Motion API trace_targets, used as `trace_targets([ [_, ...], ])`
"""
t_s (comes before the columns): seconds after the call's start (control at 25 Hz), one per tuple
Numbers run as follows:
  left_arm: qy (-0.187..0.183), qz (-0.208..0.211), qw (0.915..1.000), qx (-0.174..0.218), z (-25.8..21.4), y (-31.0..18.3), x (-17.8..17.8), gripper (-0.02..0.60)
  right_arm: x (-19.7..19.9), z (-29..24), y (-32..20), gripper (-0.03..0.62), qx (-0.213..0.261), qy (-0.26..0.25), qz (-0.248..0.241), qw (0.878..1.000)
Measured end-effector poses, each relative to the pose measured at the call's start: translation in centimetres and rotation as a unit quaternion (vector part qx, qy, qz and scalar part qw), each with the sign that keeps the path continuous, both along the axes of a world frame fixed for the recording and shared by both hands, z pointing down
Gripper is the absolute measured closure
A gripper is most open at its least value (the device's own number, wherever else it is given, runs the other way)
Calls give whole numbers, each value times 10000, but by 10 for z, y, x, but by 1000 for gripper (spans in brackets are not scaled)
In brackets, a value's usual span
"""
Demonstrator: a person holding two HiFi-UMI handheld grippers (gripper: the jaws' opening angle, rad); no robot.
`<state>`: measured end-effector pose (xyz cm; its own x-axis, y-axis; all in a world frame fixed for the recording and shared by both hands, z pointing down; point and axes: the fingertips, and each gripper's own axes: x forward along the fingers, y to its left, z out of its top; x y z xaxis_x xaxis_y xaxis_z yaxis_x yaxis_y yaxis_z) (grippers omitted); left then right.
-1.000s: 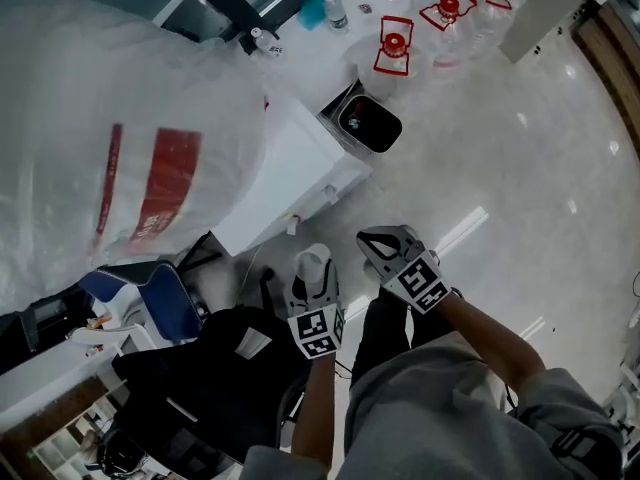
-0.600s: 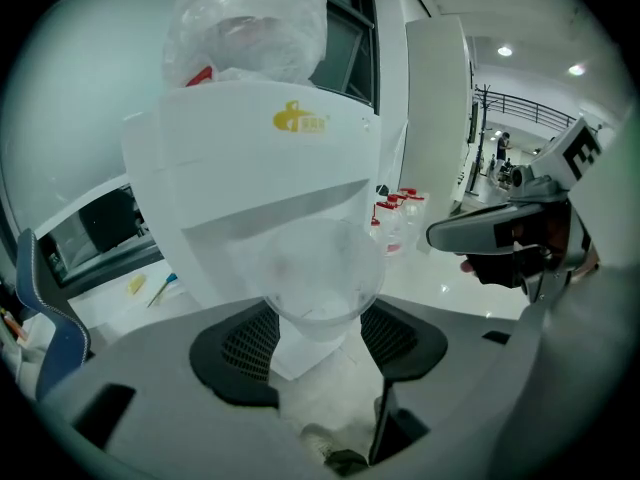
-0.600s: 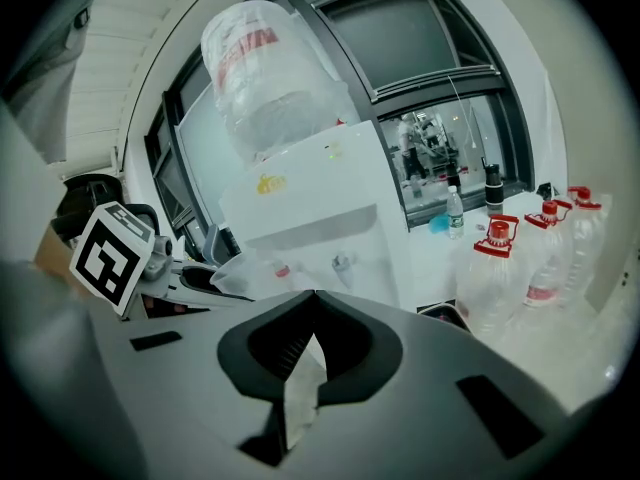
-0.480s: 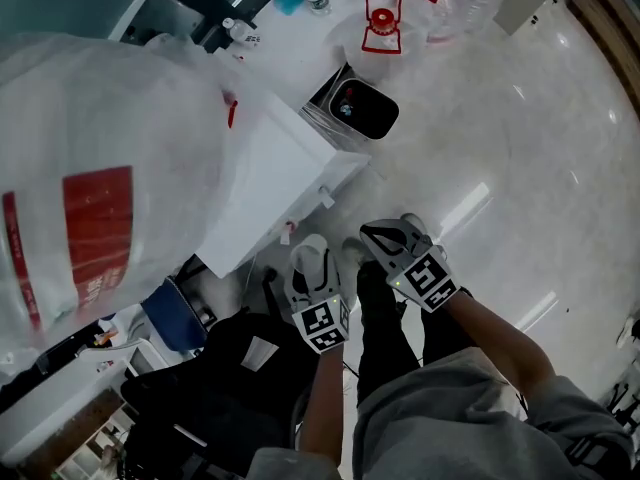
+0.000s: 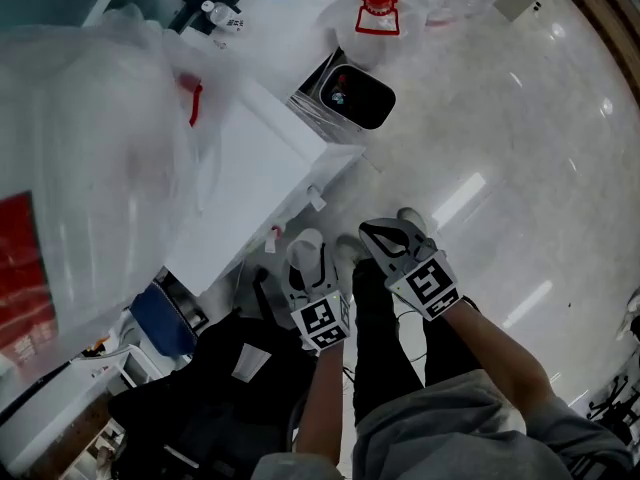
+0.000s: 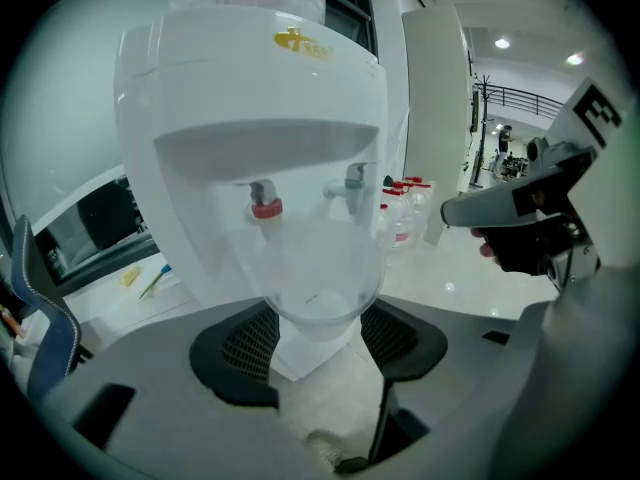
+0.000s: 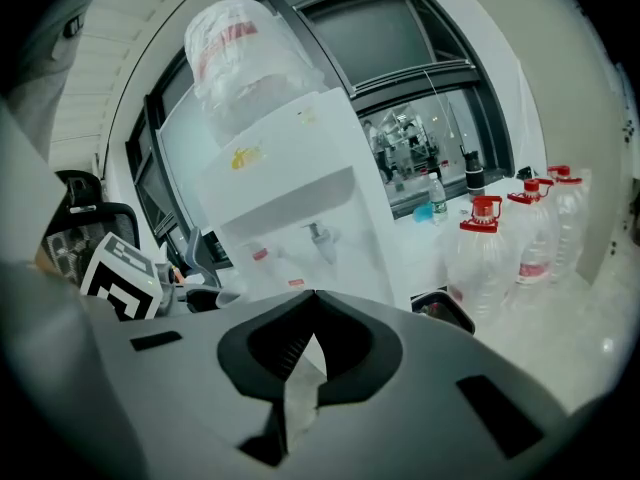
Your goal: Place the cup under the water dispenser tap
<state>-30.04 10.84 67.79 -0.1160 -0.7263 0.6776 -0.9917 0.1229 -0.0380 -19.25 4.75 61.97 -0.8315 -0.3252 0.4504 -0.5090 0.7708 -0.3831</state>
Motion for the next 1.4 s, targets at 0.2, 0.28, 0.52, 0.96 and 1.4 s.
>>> trace_targets([
  [0.2, -96, 68, 9999, 65, 31, -11, 6, 325, 9, 18, -11, 585, 38, 40, 184, 9998],
  [0.28, -115, 107, 9998, 77, 41, -16, 10, 325, 15, 25, -13, 585, 24, 74, 260, 9996],
  [0.52, -287, 283, 9990, 183, 68, -36, 9, 325, 30, 50, -17, 583, 0, 83, 444, 9990],
  [0.96, -435, 536, 9974, 202, 110, -62, 10, 325, 50, 83, -17, 585, -293, -31, 779, 9965],
  [1.4, -551, 591, 9967, 94, 144, -79, 5, 324, 72, 109, -14, 585, -393, 142, 990, 9942],
])
